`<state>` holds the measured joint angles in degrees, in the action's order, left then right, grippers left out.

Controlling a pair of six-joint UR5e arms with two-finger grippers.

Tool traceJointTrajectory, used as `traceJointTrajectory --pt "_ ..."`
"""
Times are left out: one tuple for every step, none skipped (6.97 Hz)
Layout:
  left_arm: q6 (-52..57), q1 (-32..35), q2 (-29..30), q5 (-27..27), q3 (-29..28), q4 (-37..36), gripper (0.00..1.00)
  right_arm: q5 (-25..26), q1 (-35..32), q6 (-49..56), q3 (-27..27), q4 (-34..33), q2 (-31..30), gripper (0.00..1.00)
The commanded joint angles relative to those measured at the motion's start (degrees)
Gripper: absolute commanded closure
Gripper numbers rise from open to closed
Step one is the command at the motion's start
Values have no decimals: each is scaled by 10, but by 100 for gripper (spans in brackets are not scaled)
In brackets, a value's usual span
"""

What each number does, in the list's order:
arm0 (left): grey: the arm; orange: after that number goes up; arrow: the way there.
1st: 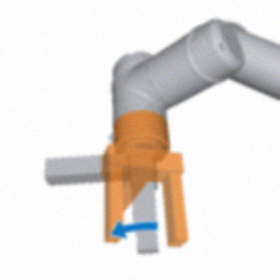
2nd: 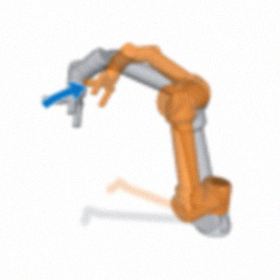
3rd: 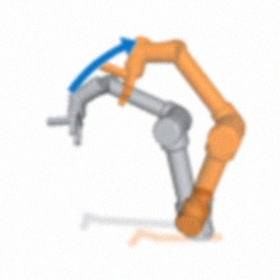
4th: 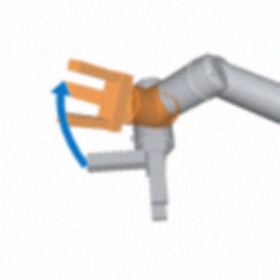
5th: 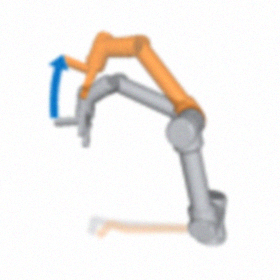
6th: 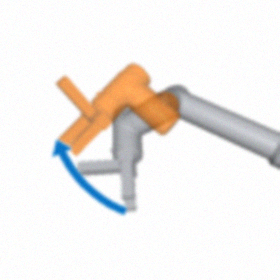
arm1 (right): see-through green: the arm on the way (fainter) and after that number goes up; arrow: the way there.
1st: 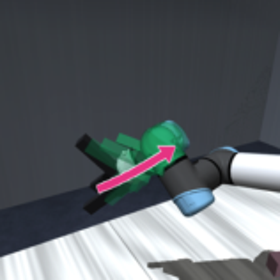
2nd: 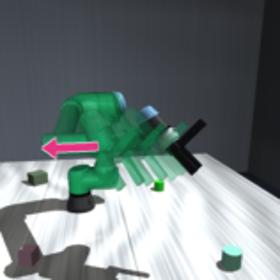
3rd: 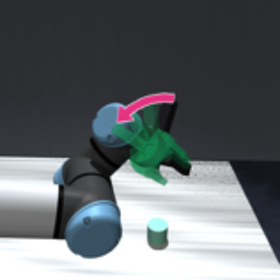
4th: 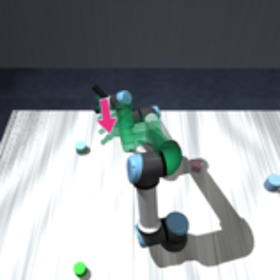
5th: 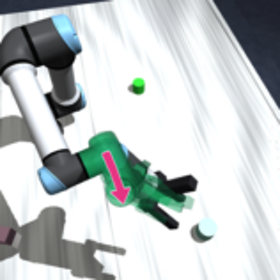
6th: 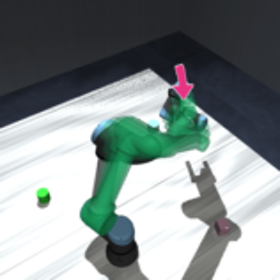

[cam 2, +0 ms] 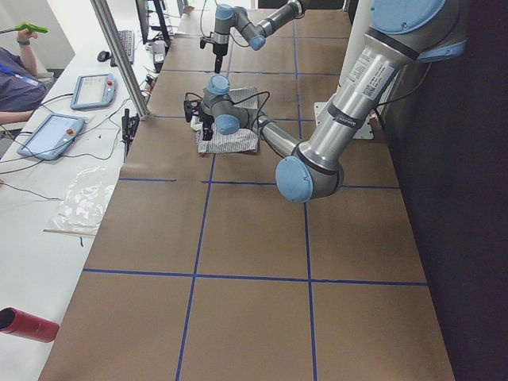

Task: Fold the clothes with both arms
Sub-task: 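Lower the hem near the collar and open both grippers, then move the right gripper to the folded shirt's side edge and grasp it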

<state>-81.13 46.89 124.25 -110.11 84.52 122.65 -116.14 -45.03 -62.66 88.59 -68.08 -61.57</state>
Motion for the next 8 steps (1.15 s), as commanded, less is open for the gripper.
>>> traceJointTrajectory --pt "-2 0 -1 -4 16 -1 0 35 62 -36 42 0 -47 0" --pt "-2 0 -1 -3 19 -1 0 36 68 -36 41 0 -50 1" --pt "-1 0 0 -3 19 -1 0 33 72 -37 41 -1 -50 2" --pt "-1 0 -1 -3 18 0 0 30 79 -37 42 -1 -50 4" --pt "0 0 -1 -3 18 -1 0 30 91 -37 41 -1 -50 4" --pt "0 0 -1 -3 18 -1 0 30 94 -37 41 -1 -50 4" --pt "0 0 -1 -3 18 -1 0 29 96 -37 41 -2 -51 15" --pt "0 0 0 -3 18 -1 0 23 97 -36 43 -15 -50 60"
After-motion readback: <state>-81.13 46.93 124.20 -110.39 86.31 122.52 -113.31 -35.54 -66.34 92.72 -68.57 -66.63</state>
